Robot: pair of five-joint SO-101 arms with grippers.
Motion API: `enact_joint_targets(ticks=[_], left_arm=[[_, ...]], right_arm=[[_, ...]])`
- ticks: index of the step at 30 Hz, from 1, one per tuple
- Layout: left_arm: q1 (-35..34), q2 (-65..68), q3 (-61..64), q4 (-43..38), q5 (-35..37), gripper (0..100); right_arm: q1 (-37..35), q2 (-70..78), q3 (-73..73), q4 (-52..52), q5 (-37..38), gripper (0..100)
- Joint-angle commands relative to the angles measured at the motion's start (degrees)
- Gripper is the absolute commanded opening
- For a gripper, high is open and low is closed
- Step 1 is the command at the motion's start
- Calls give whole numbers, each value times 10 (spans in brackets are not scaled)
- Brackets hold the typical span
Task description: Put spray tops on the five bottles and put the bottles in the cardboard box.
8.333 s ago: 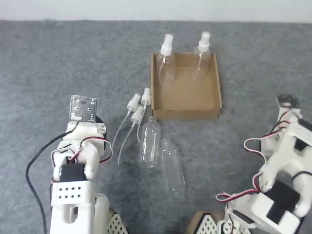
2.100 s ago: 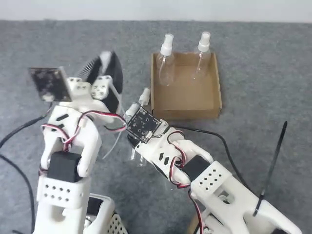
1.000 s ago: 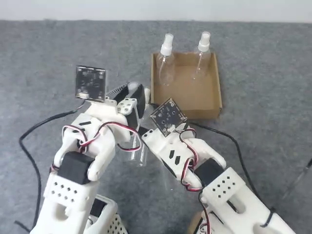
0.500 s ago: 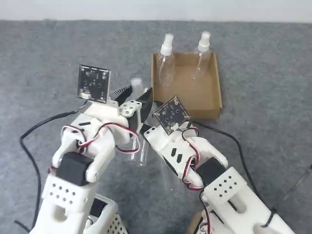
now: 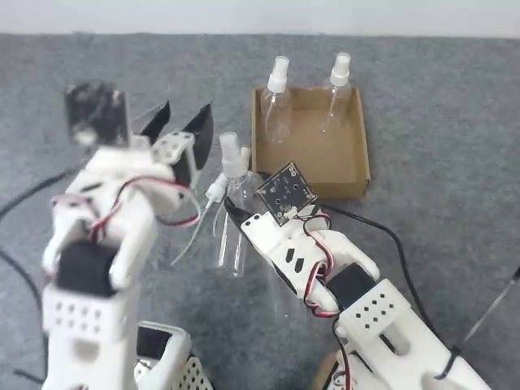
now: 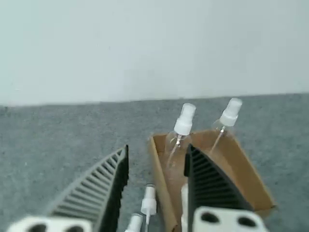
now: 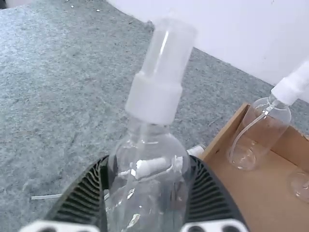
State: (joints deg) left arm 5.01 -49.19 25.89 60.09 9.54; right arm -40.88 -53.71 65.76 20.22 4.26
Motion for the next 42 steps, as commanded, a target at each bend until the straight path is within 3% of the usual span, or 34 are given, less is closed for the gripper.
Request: enact_joint_targets(ticks=[1, 8, 17, 25, 30, 32, 37, 42], left_arm=[[1, 45, -21, -28, -22, 174], [2, 40, 39, -18, -55, 174], [2, -79, 157, -22, -69, 174], [-14, -103, 120, 1, -66, 174], [-32, -117, 122, 41, -43, 174], [-25, -146, 161, 37, -33, 174], [2, -246, 315, -33, -43, 175], [26, -326, 419, -78, -47, 179]], right_arm=[[3, -7, -9, -10, -4, 6], [5, -7, -9, -12, -4, 6], [6, -7, -9, -12, -5, 6], [8, -9, -6, -6, -1, 6], [58, -29, -26, -12, -6, 6], [80, -29, -50, -12, -15, 6], [123, 30, -128, -12, -122, 6], [110, 145, -212, -7, -127, 6]])
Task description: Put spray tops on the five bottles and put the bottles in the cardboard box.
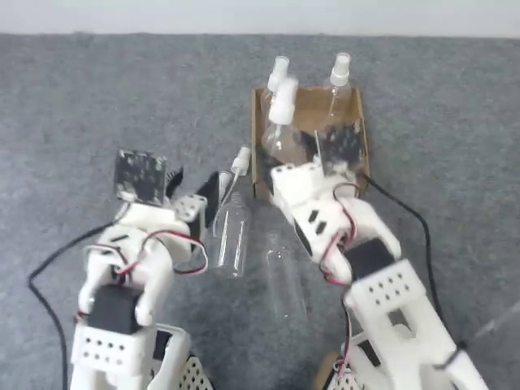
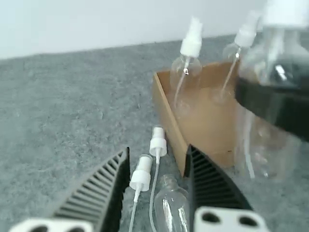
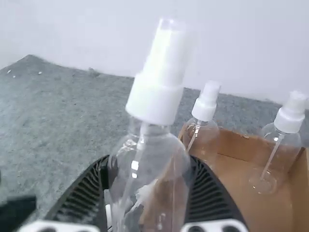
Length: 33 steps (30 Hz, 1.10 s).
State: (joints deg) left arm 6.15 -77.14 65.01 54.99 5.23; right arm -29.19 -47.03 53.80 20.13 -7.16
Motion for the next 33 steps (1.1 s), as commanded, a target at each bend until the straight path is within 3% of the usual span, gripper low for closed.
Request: enact_joint_targets(ticks=[1, 6, 12, 21, 26, 33], left_arm=[[25, -58, 35, -26, -4, 190], [80, -100, 60, -11, -4, 268], [86, -101, 87, -45, -19, 270], [85, -101, 118, -76, -33, 269], [85, -101, 119, -77, -33, 269], [85, -101, 119, -77, -33, 268]], right_arm=[[-13, 101, -108, -5, -13, 6], [-33, 180, -162, 0, -11, 6], [-69, 194, -245, 109, -10, 6], [-86, 112, -278, 247, -9, 6], [-87, 70, -278, 294, 40, 6], [-85, 37, -278, 336, 43, 6]])
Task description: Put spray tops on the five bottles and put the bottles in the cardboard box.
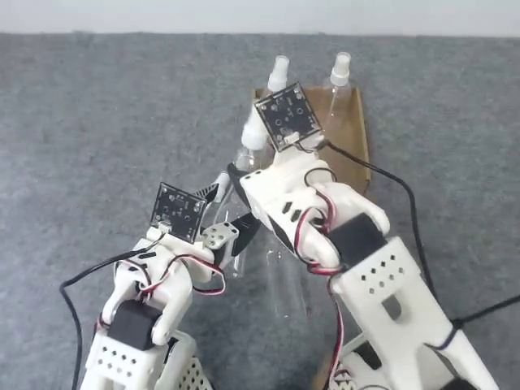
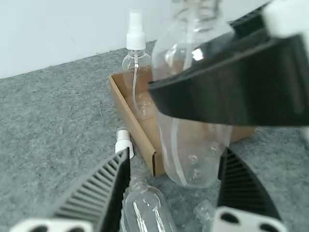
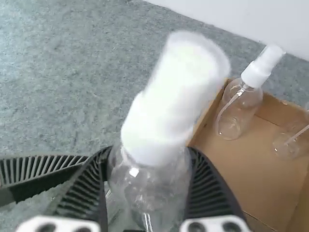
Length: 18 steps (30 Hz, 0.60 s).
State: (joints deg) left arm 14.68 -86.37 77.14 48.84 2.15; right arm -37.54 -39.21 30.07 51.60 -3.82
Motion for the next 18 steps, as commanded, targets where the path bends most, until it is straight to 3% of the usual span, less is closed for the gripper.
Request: enact_joint_targets(ticks=[1, 7, 14, 18], left_arm=[[0, -9, -2, -16, -3, 268], [0, -10, -2, -13, -3, 263], [-2, -13, -1, -12, -3, 158], [-58, -13, -1, -14, 1, 70]], right_arm=[[0, -44, -40, 22, 10, 6], [70, -29, -30, -28, 10, 6], [138, 84, -28, -188, 10, 6], [151, 167, -28, -274, 10, 6]])
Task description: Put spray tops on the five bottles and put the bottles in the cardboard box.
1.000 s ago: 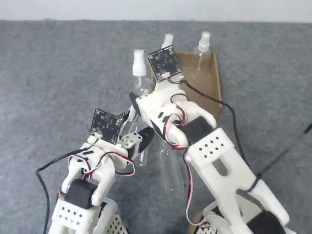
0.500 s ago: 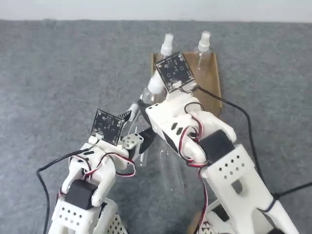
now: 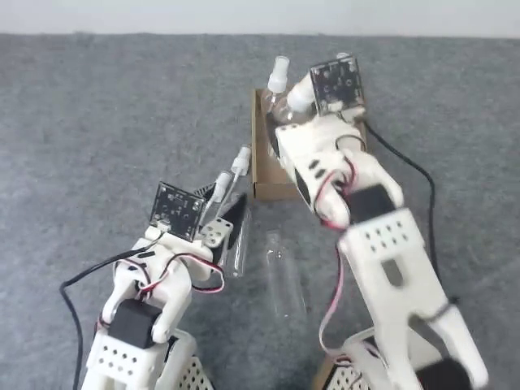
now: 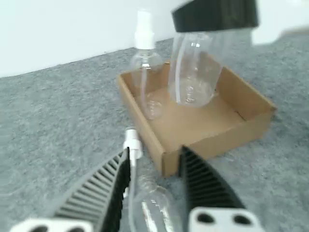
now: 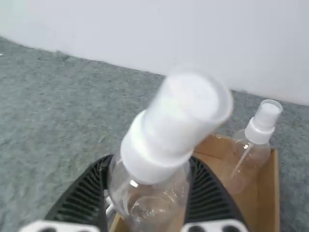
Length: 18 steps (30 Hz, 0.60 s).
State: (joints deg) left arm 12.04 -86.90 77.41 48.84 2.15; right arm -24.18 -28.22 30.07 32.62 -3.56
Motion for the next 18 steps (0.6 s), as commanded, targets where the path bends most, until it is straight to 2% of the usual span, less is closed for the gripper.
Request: enact_joint_targets(ticks=[1, 2, 8, 18], left_arm=[[-43, -9, -7, -14, 1, 23], [-51, -9, -7, -14, 2, 0], [-57, -4, -8, -17, 17, 13], [-55, -8, -8, -17, 14, 13]], right_arm=[[18, 75, -28, -98, 7, 6], [18, 91, -28, -112, 7, 6], [18, 166, -28, -184, 7, 6], [18, 247, -25, -225, 7, 6]])
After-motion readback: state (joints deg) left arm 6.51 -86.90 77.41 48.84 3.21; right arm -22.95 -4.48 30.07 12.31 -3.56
